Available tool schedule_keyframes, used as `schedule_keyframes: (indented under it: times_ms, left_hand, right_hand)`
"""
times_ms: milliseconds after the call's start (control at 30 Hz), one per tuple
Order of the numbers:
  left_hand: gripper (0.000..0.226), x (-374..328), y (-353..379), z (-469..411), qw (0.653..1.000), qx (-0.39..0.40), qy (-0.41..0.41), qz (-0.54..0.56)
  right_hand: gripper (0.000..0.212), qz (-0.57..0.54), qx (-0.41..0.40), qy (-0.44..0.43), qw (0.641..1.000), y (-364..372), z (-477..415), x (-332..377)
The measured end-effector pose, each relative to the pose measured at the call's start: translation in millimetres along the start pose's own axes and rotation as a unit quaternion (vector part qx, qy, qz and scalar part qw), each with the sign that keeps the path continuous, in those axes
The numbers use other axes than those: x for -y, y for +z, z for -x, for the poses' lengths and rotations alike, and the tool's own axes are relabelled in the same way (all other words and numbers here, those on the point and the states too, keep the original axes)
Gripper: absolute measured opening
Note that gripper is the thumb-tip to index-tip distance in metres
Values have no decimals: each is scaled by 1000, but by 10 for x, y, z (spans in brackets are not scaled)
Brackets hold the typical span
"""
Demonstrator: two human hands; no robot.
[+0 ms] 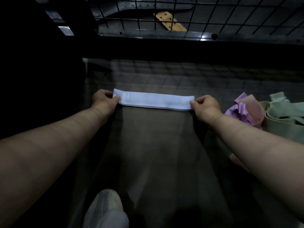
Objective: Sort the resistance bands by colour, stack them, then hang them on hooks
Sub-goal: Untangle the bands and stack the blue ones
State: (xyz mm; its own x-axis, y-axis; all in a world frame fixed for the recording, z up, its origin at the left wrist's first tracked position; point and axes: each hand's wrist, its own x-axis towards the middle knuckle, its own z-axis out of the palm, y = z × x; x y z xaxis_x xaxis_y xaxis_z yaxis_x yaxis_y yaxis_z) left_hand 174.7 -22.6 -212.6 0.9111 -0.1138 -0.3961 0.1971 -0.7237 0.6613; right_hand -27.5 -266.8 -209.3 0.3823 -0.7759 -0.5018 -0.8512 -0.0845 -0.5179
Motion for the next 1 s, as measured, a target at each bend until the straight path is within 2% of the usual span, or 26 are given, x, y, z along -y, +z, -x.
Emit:
schedule_keyframes:
  times_ms: [100,167,200,267,333,400,500,600,633,700,800,833,900,1000]
  left_hand:
    - [44,-39,-6,41,996,-14,9,-88]
    - [55,-109,-5,134,991,-26,7,-129]
    - [57,-145,5,205,990,-30,13,-138]
    - [56,-213,58,372,987,-33,63,-147]
    - [51,-303,160,526,978,-31,133,-158]
    - [49,-459,290,680,965,-8,188,-186]
    - [53,-758,554,957,933,55,286,-213]
    - [53,-1069,809,1281,879,149,389,-232]
    - [56,-1178,882,1389,854,191,417,-247]
    - [58,-1387,1012,1588,795,276,454,-294]
    - [62,-1677,1182,1850,715,358,480,-362]
    - [66,-1755,1266,1934,699,385,469,-378]
    - [83,-1852,1481,2112,693,446,412,-390]
    - [115,-1854,1840,2321,729,501,311,-348]
  right_hand:
    - [16,29,13,-15,999,-99,23,-103]
    - [24,117,10,-60,991,-185,77,-206]
    - [29,204,2,-100,974,-244,124,-268]
    - [39,388,-8,-181,904,-398,233,-402]
    - [52,489,17,-206,847,-624,282,-576]
    - [65,542,65,-187,816,-887,289,-817]
    - [75,580,99,-164,792,-1317,353,-1123]
    - [65,587,110,-212,774,-1659,403,-1285]
    - [59,579,126,-225,773,-1757,411,-1321]
    - [49,531,156,-240,798,-1933,435,-1396]
    - [17,397,173,-223,873,-2094,521,-1461]
    - [17,345,158,-219,899,-2101,562,-1454]
    - [23,271,111,-224,930,-2059,569,-1470]
    - [21,187,94,-257,943,-1990,523,-1471]
